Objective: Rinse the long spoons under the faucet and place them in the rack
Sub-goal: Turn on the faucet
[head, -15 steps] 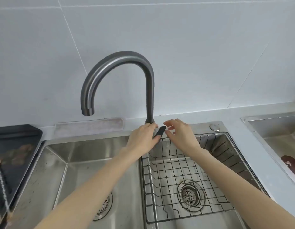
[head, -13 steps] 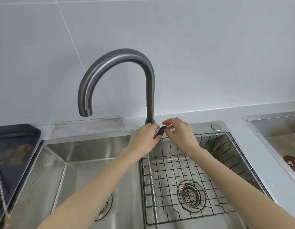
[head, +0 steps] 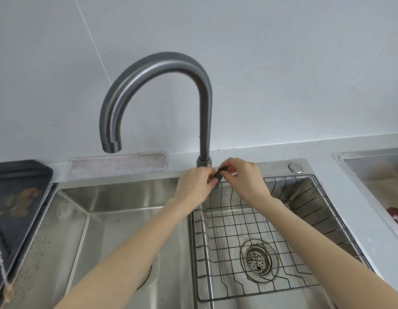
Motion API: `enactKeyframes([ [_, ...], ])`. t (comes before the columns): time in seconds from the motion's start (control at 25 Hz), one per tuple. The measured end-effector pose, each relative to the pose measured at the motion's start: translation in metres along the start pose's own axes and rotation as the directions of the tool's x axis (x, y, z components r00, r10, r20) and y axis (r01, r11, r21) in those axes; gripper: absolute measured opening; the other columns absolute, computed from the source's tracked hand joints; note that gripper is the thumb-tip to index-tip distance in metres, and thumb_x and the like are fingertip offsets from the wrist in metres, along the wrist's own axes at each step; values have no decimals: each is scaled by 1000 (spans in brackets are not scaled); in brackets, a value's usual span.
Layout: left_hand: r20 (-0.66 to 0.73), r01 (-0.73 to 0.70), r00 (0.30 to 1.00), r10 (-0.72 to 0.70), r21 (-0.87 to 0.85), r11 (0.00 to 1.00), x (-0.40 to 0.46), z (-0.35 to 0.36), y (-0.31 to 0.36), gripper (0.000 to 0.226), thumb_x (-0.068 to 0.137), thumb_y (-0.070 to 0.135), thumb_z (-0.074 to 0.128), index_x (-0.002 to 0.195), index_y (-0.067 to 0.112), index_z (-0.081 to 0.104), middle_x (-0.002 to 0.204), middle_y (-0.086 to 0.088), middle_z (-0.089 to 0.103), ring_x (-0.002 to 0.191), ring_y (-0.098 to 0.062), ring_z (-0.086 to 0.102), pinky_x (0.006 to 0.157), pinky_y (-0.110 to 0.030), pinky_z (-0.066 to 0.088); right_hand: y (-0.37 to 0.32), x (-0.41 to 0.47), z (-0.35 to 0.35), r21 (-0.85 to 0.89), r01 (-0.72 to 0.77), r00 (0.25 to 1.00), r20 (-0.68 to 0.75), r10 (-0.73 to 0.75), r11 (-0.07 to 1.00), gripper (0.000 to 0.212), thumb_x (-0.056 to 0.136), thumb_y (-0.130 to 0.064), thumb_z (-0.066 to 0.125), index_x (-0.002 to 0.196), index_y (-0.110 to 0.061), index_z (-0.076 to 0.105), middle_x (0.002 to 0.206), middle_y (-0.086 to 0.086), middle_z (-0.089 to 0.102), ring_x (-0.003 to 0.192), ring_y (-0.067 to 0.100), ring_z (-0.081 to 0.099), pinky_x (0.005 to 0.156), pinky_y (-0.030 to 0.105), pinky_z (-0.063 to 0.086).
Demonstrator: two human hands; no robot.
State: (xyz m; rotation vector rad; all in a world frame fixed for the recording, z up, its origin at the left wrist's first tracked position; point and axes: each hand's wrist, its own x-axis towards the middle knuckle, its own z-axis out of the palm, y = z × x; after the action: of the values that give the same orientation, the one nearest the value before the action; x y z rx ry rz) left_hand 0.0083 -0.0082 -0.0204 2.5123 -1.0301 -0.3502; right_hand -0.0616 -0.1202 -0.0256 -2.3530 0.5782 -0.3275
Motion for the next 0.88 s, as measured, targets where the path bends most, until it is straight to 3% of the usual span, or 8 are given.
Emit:
enactKeyframes([
  [0.08,42,15,999,-13,-51,999,1,-2,-3,24,91,27,50,108,17,64,105,-6,71,101,-25,64,82,-35,53,-1,0,0,-3,-2,1000,-2,2,1000,13,84,-10,58,93,-8,67,94,11,71,88,25,66,82,36,53],
  [0.2,28,31,999,-25,-259,965,7,-11,-7,28,91,26,52,115,16,62,112,-3,69,93,-13,62,81,-22,46,-1,-1,0,-7,-1,1000,-3,1,1000,13,84,-10,58,93,-8,67,93,11,72,88,26,66,83,39,53],
  [0.28,-79,30,995,-59,-331,943,13,-20,-6,30,91,23,52,119,12,57,113,-2,66,86,-9,57,77,-18,40,-1,-1,0,-20,0,1000,-5,0,1000,13,85,-10,58,94,-8,67,92,11,72,87,26,66,83,38,53],
  [0.4,-285,-4,950,-128,-421,907,21,-34,-4,33,89,20,56,118,5,50,114,-9,60,90,-15,59,78,-22,42,-1,-1,0,-22,0,1000,-5,0,1000,13,85,-10,58,94,-9,67,93,10,72,87,25,66,83,38,54],
  [0.6,-335,-39,935,-118,-429,903,37,-49,8,34,90,23,55,120,6,53,118,-9,63,102,-22,63,82,-24,44,-1,-1,0,-21,-1,1000,-6,1,1000,13,86,-10,58,94,-9,68,92,10,73,87,24,66,83,36,54],
  [0.88,-354,-19,928,-116,-354,935,36,-48,10,32,93,26,51,117,6,55,115,-9,66,101,-25,65,87,-33,47,1,-2,0,-36,9,1000,-14,-10,999,13,85,-12,60,93,-10,70,90,12,73,86,27,67,83,41,54],
])
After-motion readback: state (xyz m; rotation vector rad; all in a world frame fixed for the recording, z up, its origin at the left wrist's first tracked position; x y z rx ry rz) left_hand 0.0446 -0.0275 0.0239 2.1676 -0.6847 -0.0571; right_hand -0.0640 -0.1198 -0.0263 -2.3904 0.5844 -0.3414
